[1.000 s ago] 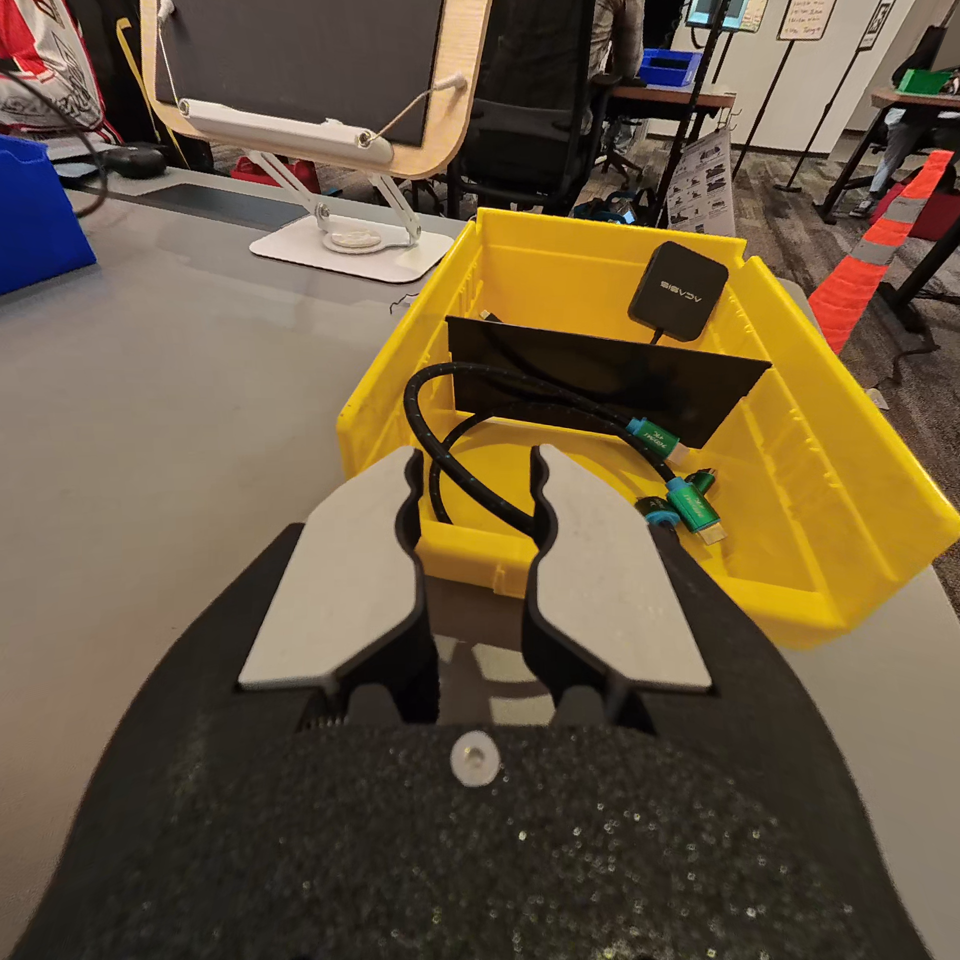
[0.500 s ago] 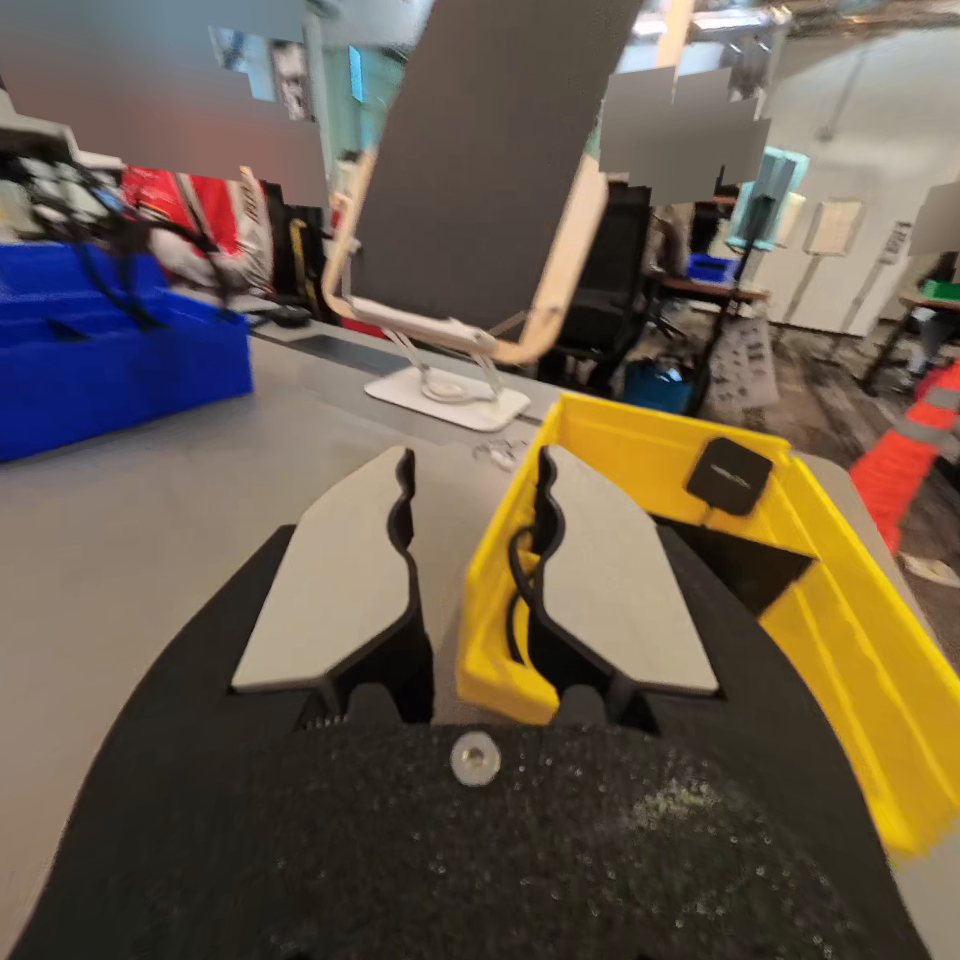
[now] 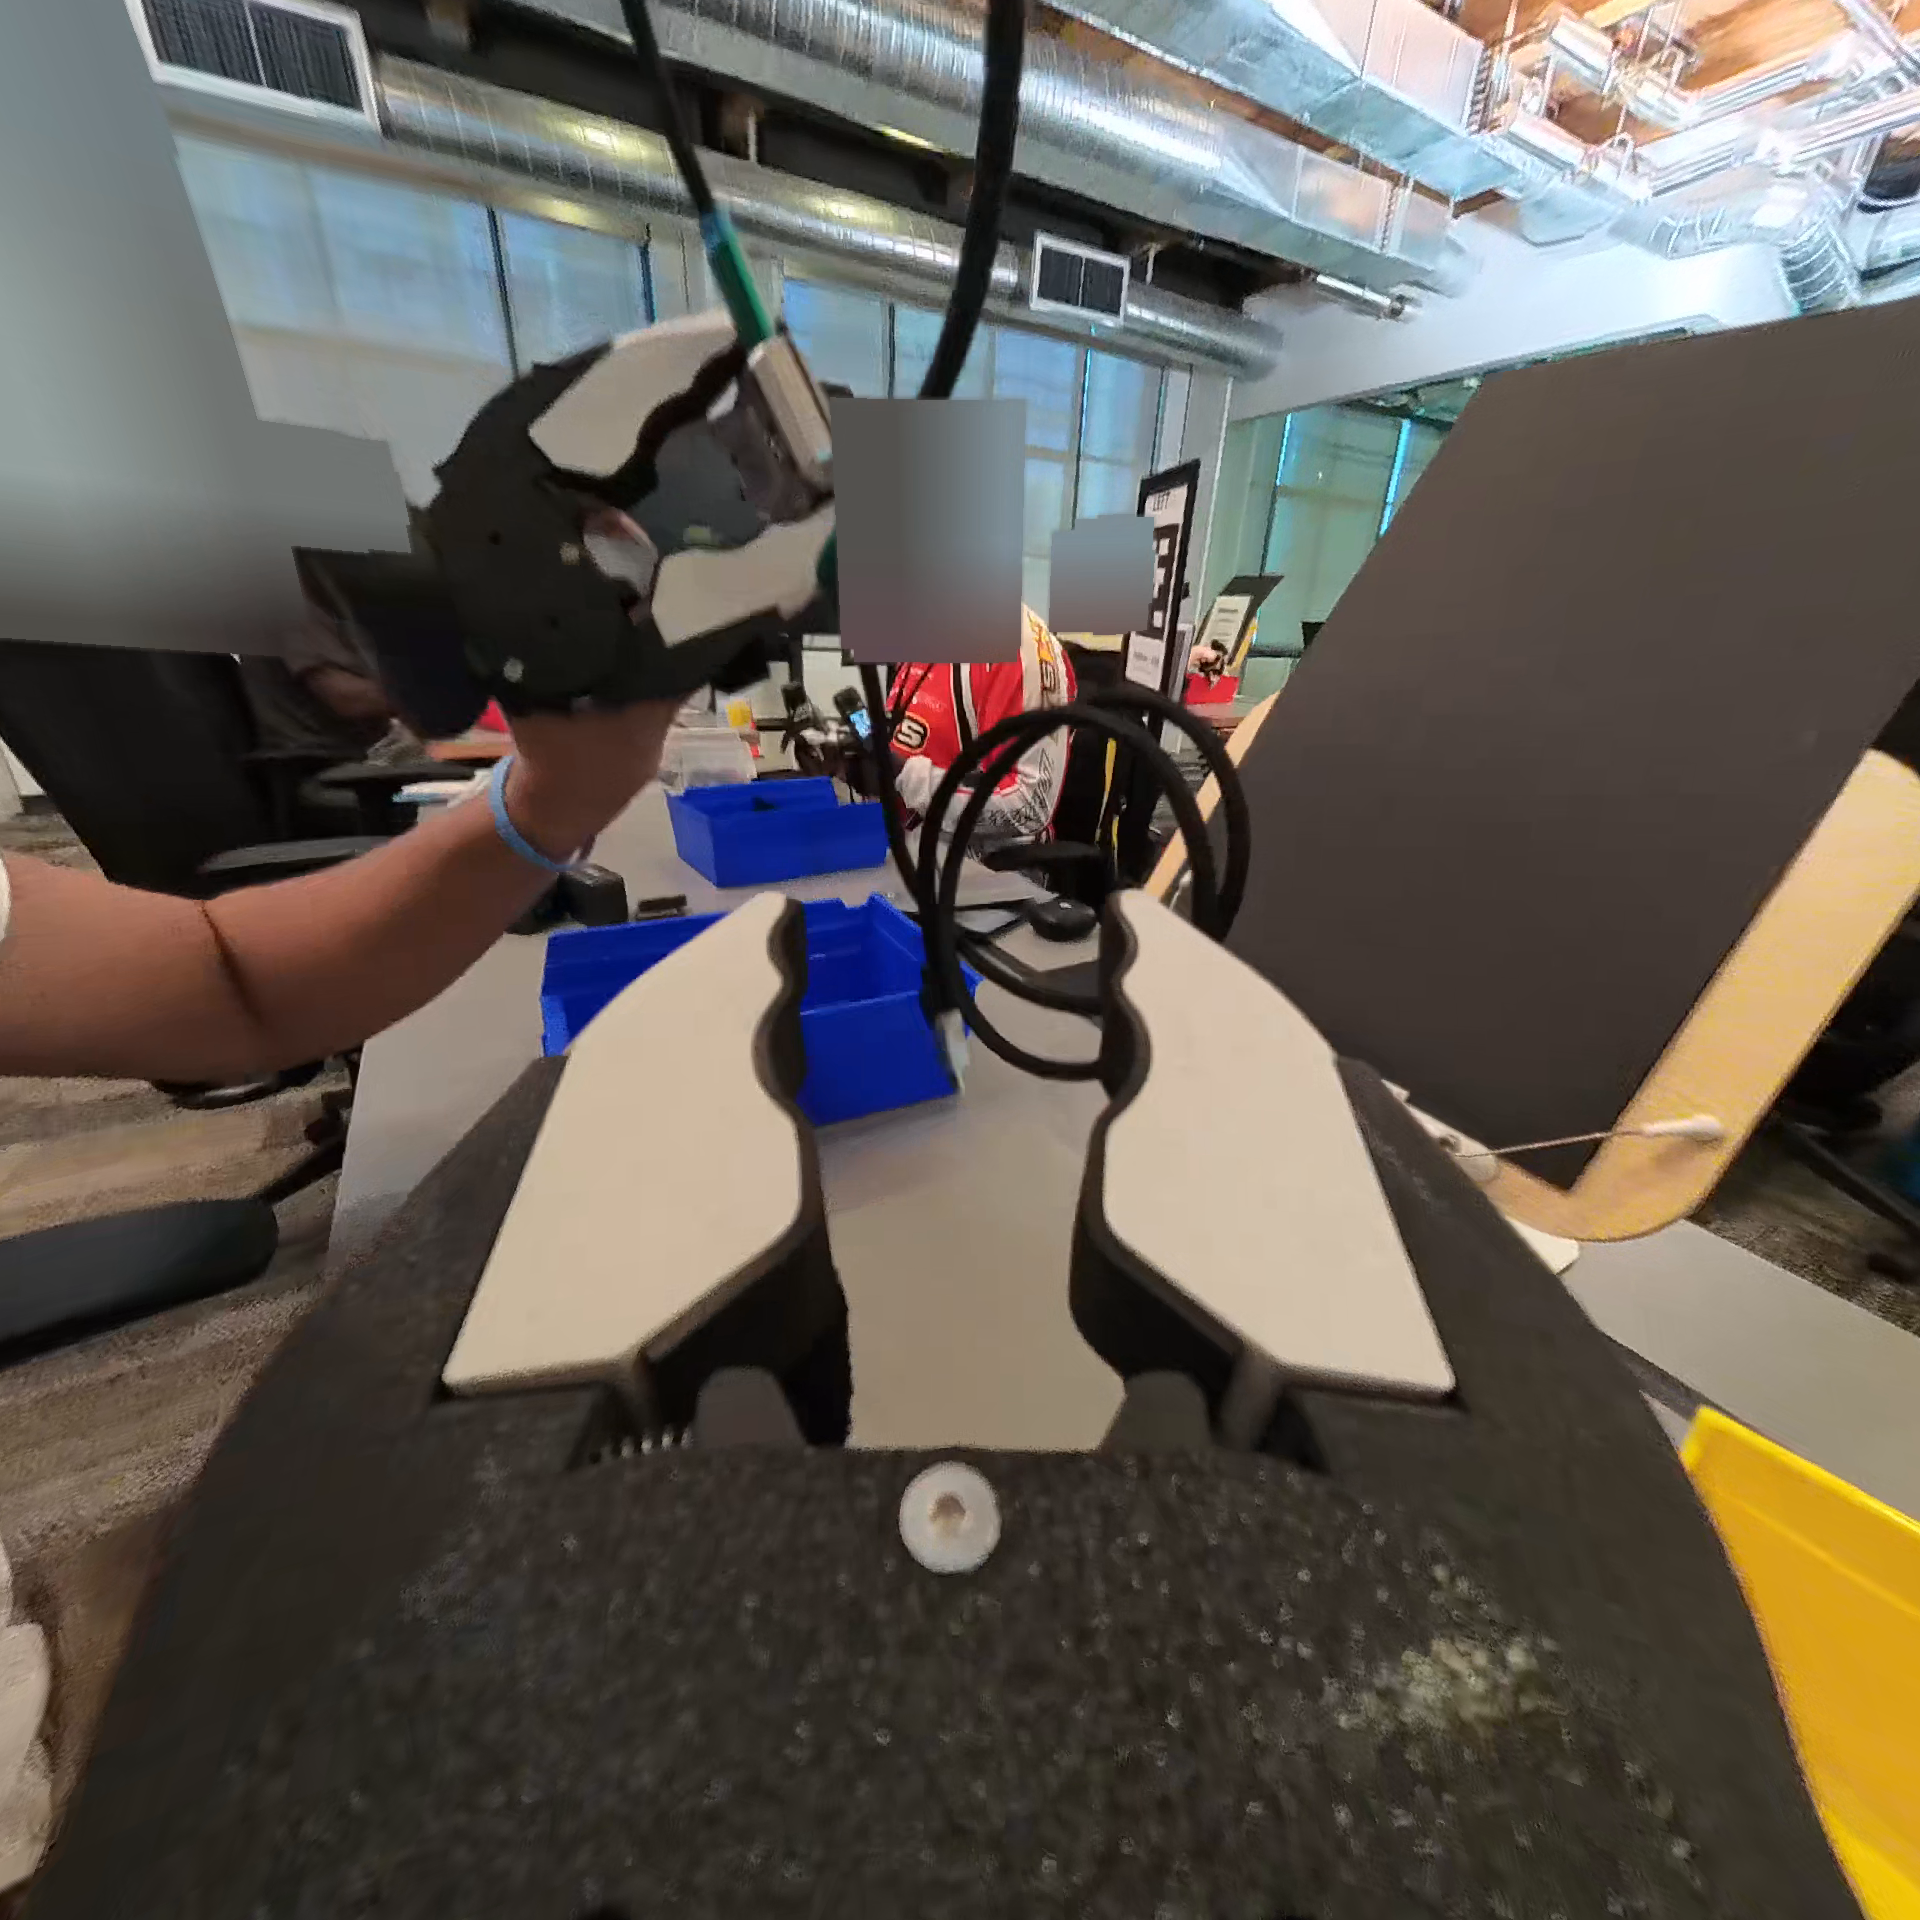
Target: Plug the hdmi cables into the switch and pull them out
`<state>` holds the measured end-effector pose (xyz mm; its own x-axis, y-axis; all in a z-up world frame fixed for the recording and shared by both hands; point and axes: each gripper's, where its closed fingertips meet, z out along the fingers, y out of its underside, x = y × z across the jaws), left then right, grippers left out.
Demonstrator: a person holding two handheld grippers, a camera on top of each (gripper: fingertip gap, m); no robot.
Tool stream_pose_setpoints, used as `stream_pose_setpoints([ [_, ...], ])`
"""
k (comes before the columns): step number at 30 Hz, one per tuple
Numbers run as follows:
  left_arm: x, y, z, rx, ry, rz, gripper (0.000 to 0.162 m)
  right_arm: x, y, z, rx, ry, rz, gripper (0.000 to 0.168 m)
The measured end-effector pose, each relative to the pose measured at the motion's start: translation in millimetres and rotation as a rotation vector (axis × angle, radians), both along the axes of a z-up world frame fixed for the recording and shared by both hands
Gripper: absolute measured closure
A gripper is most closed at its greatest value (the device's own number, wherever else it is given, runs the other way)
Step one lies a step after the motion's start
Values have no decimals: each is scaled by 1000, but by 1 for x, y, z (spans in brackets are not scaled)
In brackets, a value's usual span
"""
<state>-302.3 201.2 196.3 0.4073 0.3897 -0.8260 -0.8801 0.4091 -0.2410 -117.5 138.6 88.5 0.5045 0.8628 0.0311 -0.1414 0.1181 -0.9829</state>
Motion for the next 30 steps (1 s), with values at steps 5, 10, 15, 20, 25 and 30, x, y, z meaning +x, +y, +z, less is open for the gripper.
stream_pose_setpoints([
  [5, 28, 8, -99, -134, 101, 3, 102, 4, -5, -17, 29, -101, -9, 124],
  [10, 47, 1, -164, -175, 167, 17, 102, -49, -29, -50, 36, -215, 120, 128],
  [15, 62, -16, -170, -181, 121, -19, 102, -90, 5, -74, -43, -201, 121, 122],
  [20, 75, -26, -175, -185, 99, -54, 102, -116, 16, -75, 28, -222, 156, 130],
  [25, 75, -23, -187, -247, 86, -60, 102, -124, 21, -86, 98, -285, 176, 148],
  [30, 46, -35, -214, -381, 27, 10, 119, -134, 52, -97, 191, -422, 76, 148],
])
